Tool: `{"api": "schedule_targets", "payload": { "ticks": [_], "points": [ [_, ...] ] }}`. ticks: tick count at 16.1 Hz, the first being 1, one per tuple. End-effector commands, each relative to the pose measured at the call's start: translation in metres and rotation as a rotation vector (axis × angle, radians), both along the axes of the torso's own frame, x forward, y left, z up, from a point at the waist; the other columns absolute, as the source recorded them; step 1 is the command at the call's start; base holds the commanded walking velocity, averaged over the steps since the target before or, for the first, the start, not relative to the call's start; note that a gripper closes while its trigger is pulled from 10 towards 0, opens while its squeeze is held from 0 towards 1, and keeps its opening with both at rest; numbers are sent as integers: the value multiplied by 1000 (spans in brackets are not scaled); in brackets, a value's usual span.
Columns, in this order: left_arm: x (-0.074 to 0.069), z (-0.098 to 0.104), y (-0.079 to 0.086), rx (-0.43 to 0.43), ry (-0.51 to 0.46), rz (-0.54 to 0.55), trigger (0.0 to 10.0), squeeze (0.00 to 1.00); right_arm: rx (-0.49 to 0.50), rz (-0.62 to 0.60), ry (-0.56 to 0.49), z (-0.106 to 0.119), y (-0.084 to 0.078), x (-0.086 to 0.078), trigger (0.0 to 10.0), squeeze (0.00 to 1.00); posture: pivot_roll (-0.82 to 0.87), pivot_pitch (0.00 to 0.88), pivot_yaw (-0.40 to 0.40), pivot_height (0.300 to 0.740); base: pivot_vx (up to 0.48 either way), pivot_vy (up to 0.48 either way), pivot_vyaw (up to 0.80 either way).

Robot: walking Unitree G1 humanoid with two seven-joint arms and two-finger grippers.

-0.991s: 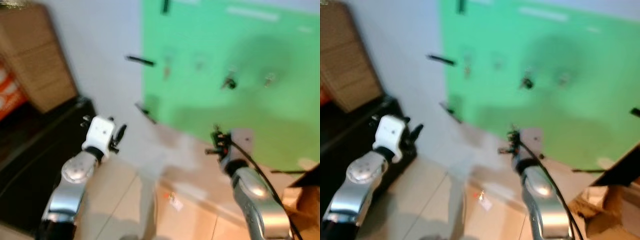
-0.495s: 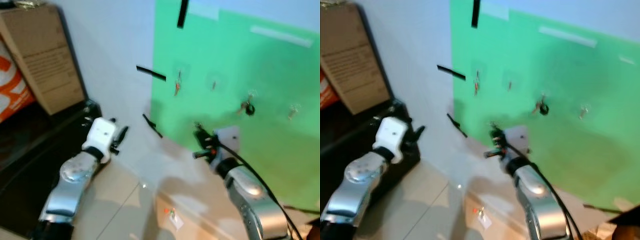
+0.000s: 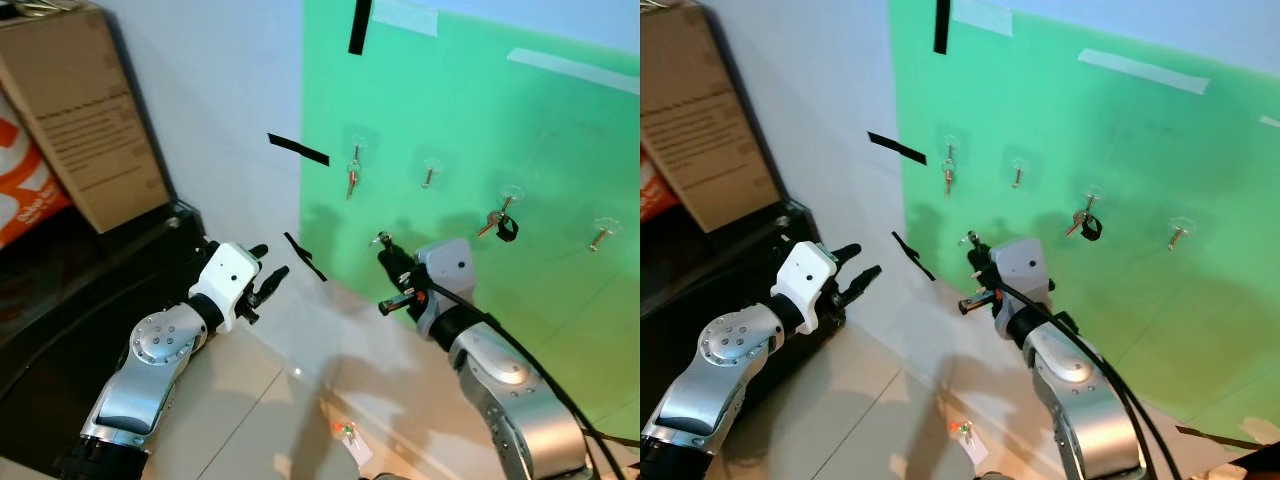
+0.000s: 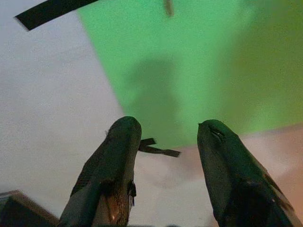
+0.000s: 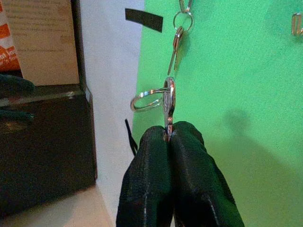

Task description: Hang keys on a hook

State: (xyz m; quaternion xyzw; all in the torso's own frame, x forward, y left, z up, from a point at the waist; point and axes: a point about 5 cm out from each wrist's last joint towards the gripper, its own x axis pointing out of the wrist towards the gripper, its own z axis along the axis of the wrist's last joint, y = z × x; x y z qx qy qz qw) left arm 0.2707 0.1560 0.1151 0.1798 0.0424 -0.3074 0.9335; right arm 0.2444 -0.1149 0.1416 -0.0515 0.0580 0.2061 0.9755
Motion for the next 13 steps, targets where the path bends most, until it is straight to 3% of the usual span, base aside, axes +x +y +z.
{"api": "schedule_targets", "payload": {
  "ticks": [1, 3, 4, 8, 13],
  "points": [
    [1, 5, -2, 4, -8, -37, 10000, 0, -33, -24, -1, 5, -5, 4, 10000, 0, 13, 0, 8, 740, 0, 0, 0],
    [1, 6, -1, 17, -3, -65, 10000, 0, -187, -16, 10, 9, -10, 10, 10000, 0, 16, 0, 7, 740, 0, 0, 0],
    [1, 6, 0, 21, -2, -69, 10000, 0, -200, -19, 5, 14, -12, 12, 10000, 0, 16, 0, 7, 740, 0, 0, 0],
    [-1, 9, -6, -8, 31, -151, 10000, 0, -142, -81, -116, 50, -18, 32, 10000, 0, 13, 0, 8, 740, 0, 0, 0],
    [-2, 13, -12, -41, 44, -206, 10000, 0, -88, -75, -132, 64, -20, 45, 10000, 0, 17, 0, -5, 740, 0, 0, 0]
  ]
}}
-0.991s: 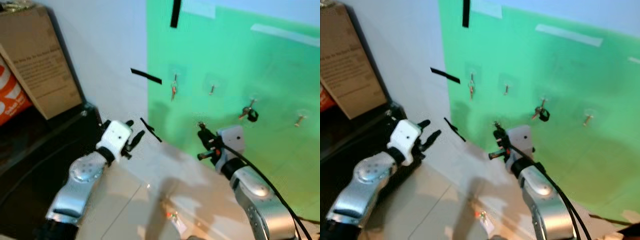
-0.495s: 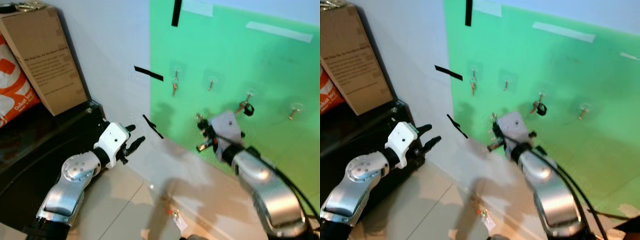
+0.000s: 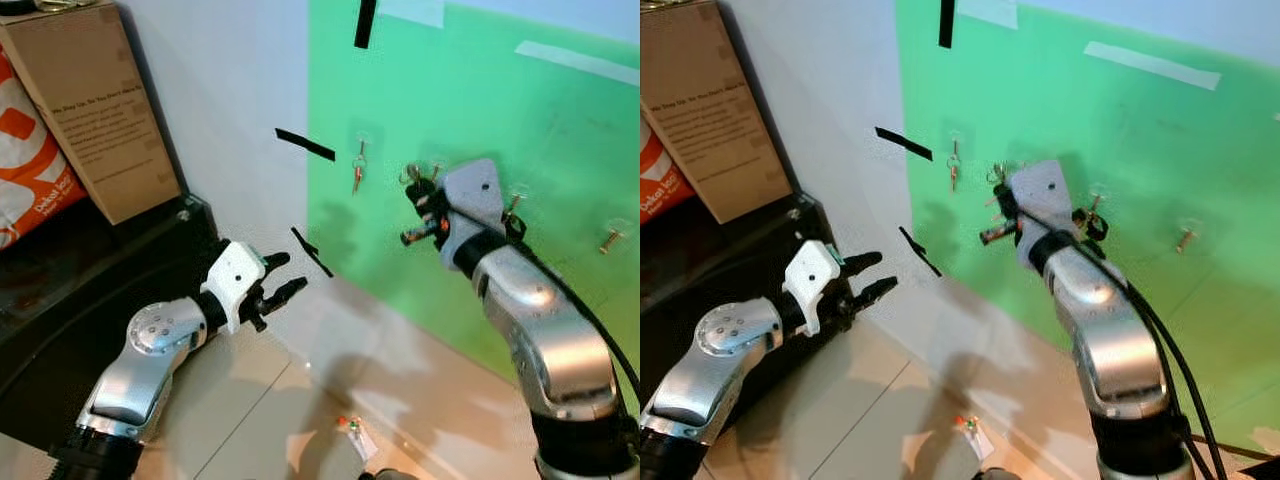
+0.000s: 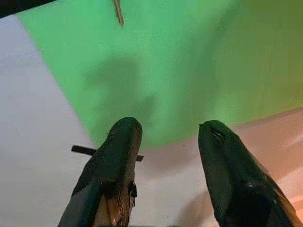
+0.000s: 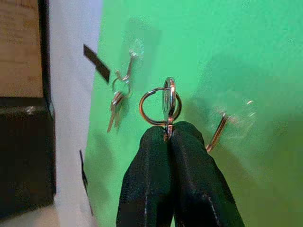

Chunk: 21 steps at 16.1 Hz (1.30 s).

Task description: Hang keys on a hook

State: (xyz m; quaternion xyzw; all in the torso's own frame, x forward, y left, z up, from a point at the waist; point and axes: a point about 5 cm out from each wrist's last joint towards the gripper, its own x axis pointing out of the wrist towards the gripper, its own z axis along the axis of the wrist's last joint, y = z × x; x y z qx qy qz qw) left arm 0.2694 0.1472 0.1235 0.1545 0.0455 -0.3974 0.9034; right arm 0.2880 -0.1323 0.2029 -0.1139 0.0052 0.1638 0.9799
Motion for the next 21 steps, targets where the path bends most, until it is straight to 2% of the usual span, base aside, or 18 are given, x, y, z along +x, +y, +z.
{"api": "schedule_targets", "payload": {
  "ticks": [1, 4, 8, 15, 21],
  "points": [
    [-1, 5, -3, -3, -10, -25, 10000, 0, 33, 7, 11, 2, -1, 2, 10000, 0, 19, 0, -11, 740, 0, 0, 0],
    [-3, 5, -3, -4, -8, -26, 10000, 0, 80, -9, 32, 0, -1, 3, 10000, 0, 24, 0, -20, 740, 0, 0, 0],
    [-5, 5, -3, -2, 0, -33, 10000, 0, 108, -44, 43, 1, -8, 0, 10000, 0, 20, 0, -16, 740, 0, 0, 0],
    [-5, 6, -5, 1, 9, -47, 10000, 0, 104, -80, 109, -9, -19, -12, 10000, 0, 20, 0, -16, 740, 0, 0, 0],
    [-5, 6, -5, 3, 13, -51, 10000, 0, 128, -108, 96, -4, -26, -16, 10000, 0, 14, 0, -12, 740, 0, 0, 0]
  ]
}}
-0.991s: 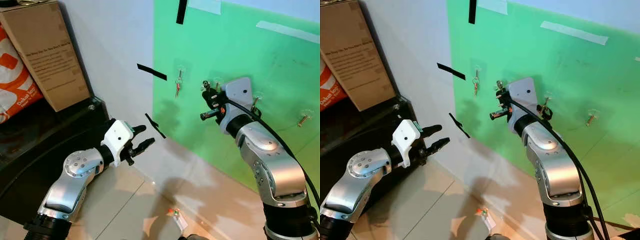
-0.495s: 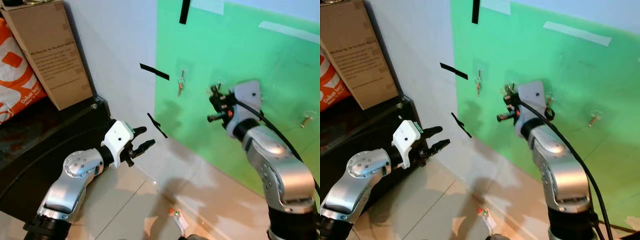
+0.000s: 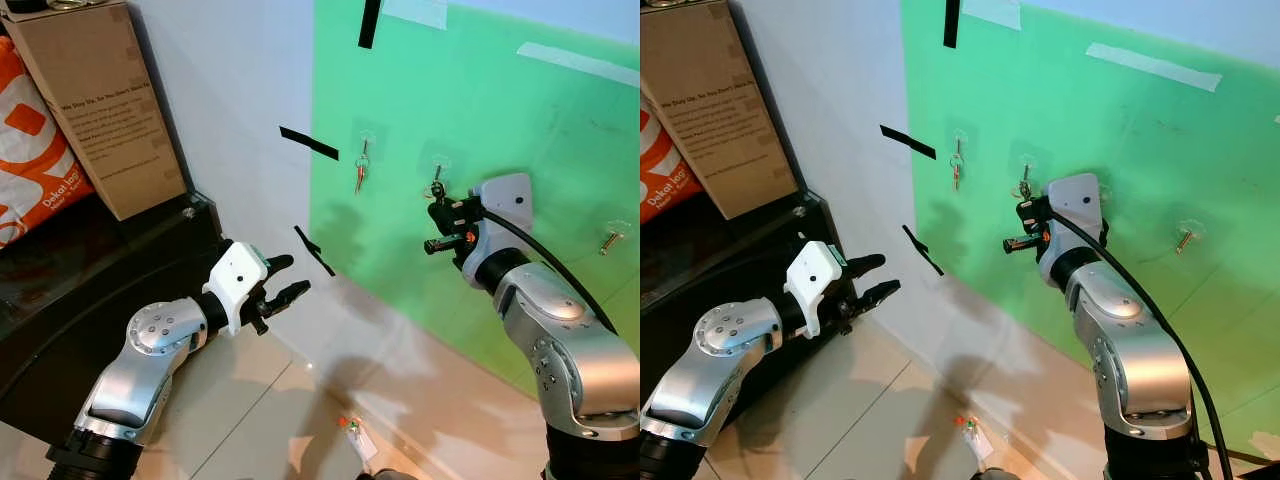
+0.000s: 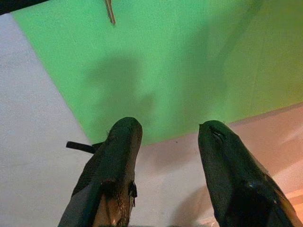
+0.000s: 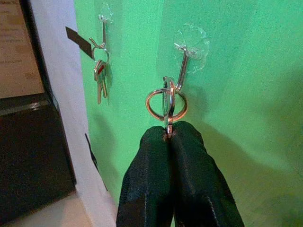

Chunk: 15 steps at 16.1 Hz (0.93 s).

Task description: Hang keys on a hook

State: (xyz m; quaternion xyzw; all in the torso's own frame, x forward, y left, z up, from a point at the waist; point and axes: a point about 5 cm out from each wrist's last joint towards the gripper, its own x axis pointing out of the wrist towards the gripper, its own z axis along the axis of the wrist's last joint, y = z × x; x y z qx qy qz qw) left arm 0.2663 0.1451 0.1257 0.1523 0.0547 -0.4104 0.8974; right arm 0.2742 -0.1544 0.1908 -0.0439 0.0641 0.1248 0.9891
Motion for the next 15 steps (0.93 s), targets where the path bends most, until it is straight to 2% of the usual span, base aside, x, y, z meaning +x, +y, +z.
{"api": "schedule_targets", "payload": {
  "ticks": [1, 5, 8, 15],
  "points": [
    [-2, 4, -3, -1, -10, -26, 10000, 0, 5, -13, -35, 9, -4, -2, 10000, 0, 14, 0, -12, 740, 0, 0, 0],
    [-2, 4, -2, 1, -11, -26, 10000, 0, 17, 54, -55, 14, 6, -4, 10000, 0, 17, 0, -16, 740, 0, 0, 0],
    [-2, 4, -1, 2, -9, -26, 10000, 0, 2, 43, -31, 8, 4, -6, 10000, 0, 19, 0, -14, 740, 0, 0, 0],
    [-1, 4, -1, 8, -7, -35, 10000, 0, 8, 104, -66, 18, 10, -8, 10000, 0, 18, 0, -7, 740, 0, 0, 0]
  ]
}}
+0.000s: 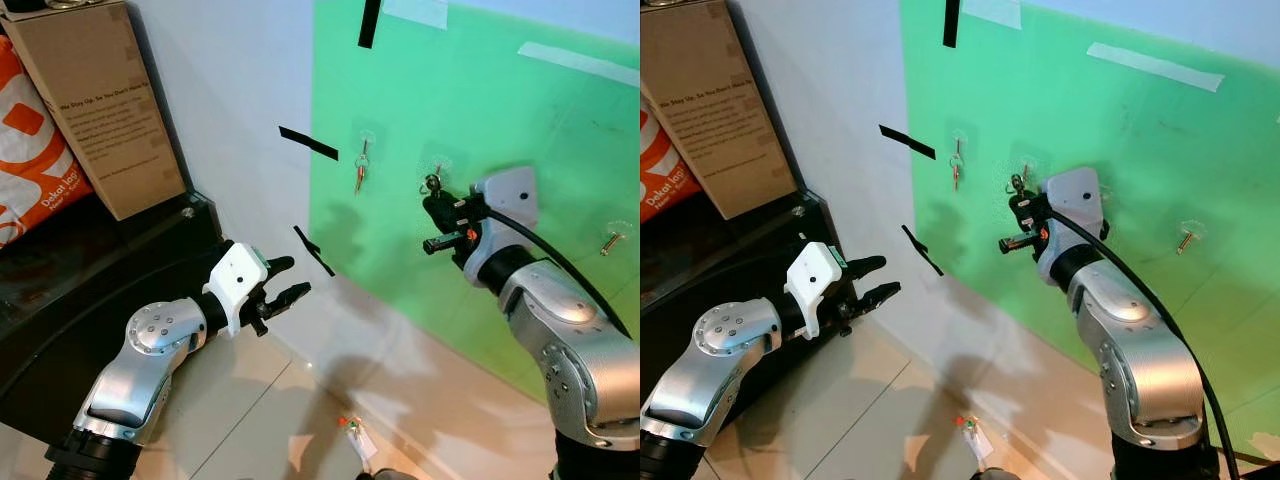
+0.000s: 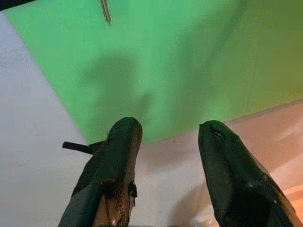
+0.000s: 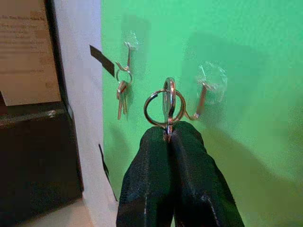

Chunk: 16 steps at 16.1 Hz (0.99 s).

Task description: Hang keys on a hook

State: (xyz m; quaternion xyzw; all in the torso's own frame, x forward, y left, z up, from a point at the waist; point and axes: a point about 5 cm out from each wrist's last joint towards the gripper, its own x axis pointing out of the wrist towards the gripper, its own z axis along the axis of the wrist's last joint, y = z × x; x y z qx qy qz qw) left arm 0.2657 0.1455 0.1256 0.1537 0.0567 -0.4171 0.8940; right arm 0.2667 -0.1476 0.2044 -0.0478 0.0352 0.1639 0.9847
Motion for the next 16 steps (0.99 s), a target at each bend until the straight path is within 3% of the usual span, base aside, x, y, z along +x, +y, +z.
{"api": "schedule_targets", "payload": {
  "ticks": [1, 5, 11, 16],
  "points": [
    [-1, 4, -1, 4, -12, -22, 10000, 0, 16, 28, -26, 8, 6, 1, 10000, 0, 18, 0, -6, 740, 0, 0, 0],
    [0, 4, -2, 6, -10, -28, 10000, 0, 7, 11, -44, 12, 10, 12, 10000, 0, 15, 0, -1, 740, 0, 0, 0],
    [-1, 6, 0, -14, -14, -16, 10000, 0, -5, -78, -33, 10, -6, 17, 10000, 0, 22, 0, -10, 740, 0, 0, 0],
    [-2, 17, -6, -129, -13, -52, 10000, 0, -9, -73, -22, 7, -9, 11, 10000, 0, 14, 0, 1, 740, 0, 0, 0]
  ]
}}
